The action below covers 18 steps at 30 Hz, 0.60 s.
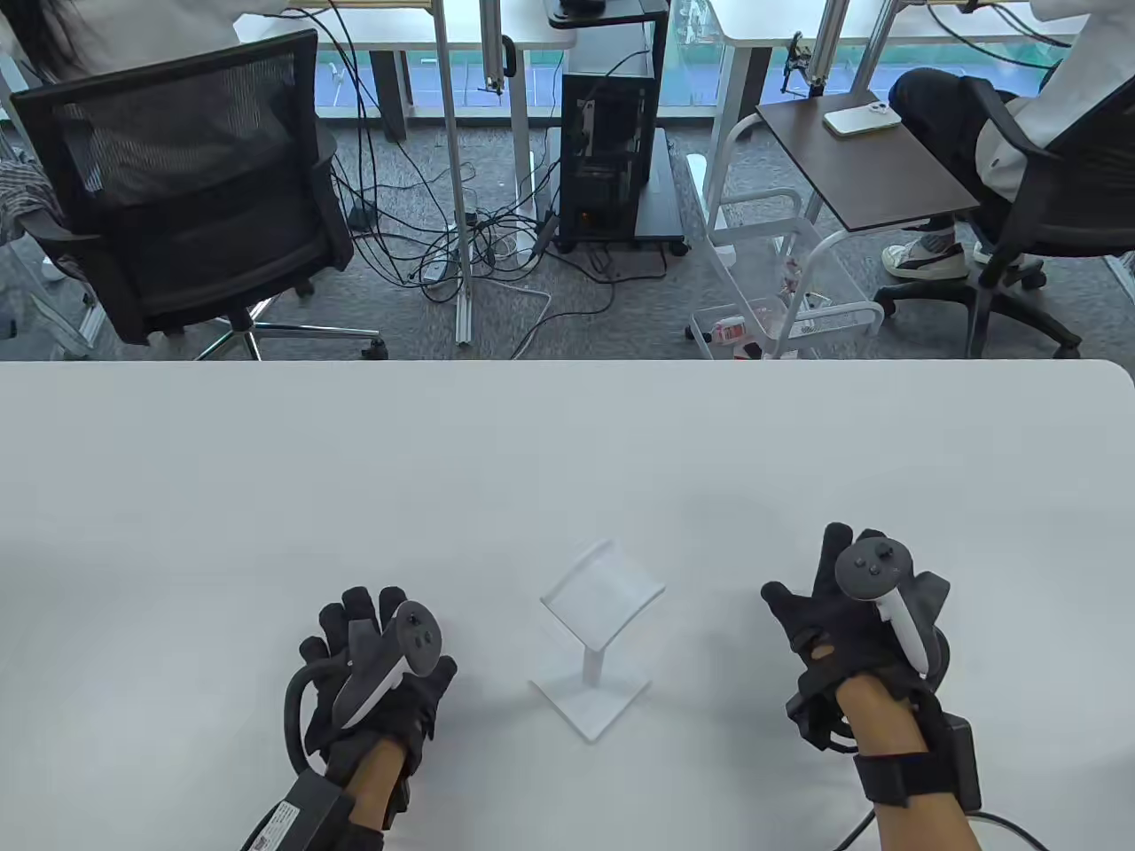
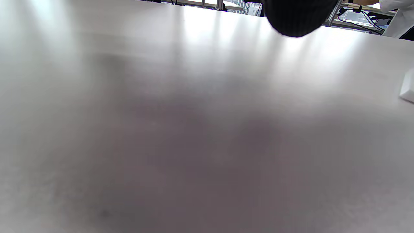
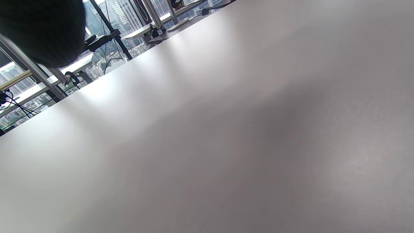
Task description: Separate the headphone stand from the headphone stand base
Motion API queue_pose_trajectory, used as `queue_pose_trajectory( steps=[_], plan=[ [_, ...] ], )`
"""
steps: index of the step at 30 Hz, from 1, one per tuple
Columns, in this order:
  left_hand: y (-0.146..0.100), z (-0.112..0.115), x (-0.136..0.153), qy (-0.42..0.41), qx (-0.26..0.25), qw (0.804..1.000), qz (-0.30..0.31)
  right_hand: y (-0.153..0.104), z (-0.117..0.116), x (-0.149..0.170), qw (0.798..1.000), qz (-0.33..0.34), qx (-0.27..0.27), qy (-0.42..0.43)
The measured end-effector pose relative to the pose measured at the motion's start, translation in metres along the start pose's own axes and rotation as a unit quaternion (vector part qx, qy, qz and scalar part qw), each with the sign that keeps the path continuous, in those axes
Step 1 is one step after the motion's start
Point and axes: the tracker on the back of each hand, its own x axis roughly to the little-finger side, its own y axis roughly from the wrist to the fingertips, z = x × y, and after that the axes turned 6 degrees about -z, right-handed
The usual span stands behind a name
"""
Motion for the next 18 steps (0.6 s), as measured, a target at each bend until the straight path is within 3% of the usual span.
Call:
queue_pose_trajectory(
  steps=[8,13,18],
  plan=[
    [-0.005,-0.005,-0.002,-0.043,-0.005,0.999,0.032,0.0,0.0,0.002,1.0,-0.002,-0.008,0.0],
    [-0.015,-0.007,-0.024,-0.162,0.017,0.967,0.193,0.001,-0.001,0.001,1.0,0.005,-0.015,0.009],
    [-0.03,-0.007,-0.046,-0.181,-0.014,0.947,0.265,0.001,-0.004,0.001,1.0,0.01,-0.024,0.007]
  ],
)
